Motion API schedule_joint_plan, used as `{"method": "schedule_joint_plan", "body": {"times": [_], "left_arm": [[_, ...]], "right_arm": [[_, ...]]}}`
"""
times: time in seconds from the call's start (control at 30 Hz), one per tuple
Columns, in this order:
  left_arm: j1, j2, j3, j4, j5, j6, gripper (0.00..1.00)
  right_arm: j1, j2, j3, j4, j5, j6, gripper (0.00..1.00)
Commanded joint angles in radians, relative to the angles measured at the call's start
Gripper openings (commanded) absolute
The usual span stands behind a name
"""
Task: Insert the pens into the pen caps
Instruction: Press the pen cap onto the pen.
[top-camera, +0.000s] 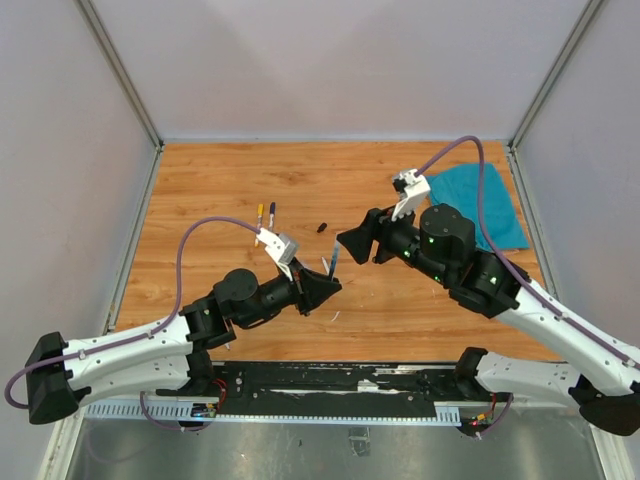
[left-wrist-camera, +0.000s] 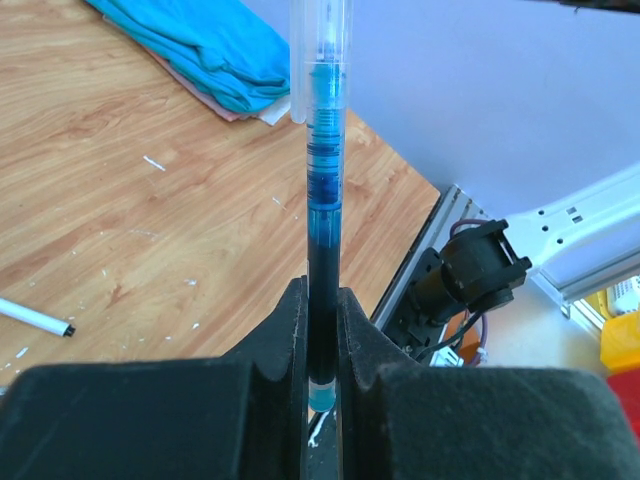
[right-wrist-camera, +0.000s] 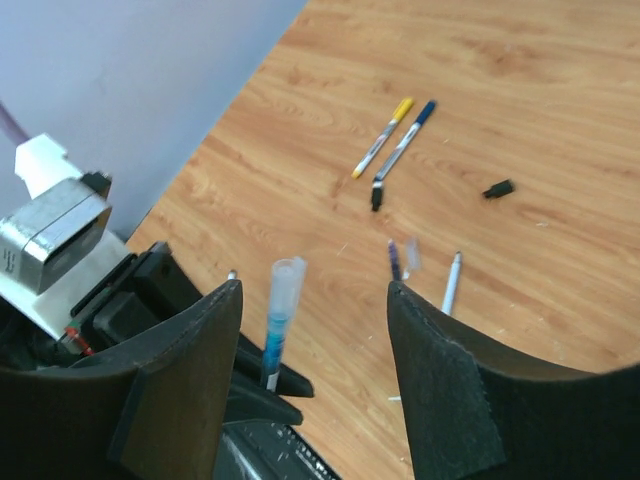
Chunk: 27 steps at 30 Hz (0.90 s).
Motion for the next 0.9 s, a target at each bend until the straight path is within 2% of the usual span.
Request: {"method": "schedule_joint_plan", "body": {"times": [0.0, 0.3, 0.43, 0.6, 0.87], "left_arm": [[0.001, 0.014, 0.004, 0.011, 0.017, 0.001, 0.01], [0.001, 0.032, 0.013, 0.020, 0.040, 0.005, 0.01], [0.001, 0.031, 0.018, 0.018, 0.045, 0.009, 0.00], [0.001, 0.024, 0.018, 0.012, 0.041, 0.010, 0.00], [0.001, 0.023, 0.016, 0.011, 0.039, 0.010, 0.00]], "right_arm": [[-0.028, 0.022, 0.014, 0.028, -0.184, 0.023, 0.58], [-0.044, 0.057, -0.011, 0.067, -0.226, 0.048, 0.42], [-0.048, 0.067, -0.018, 0.067, -0.209, 0.049, 0.42], [-0.049, 0.066, -0.018, 0.029, -0.139, 0.040, 0.50], [-0.049, 0.070, -0.018, -0.003, -0.065, 0.025, 0.51]]}}
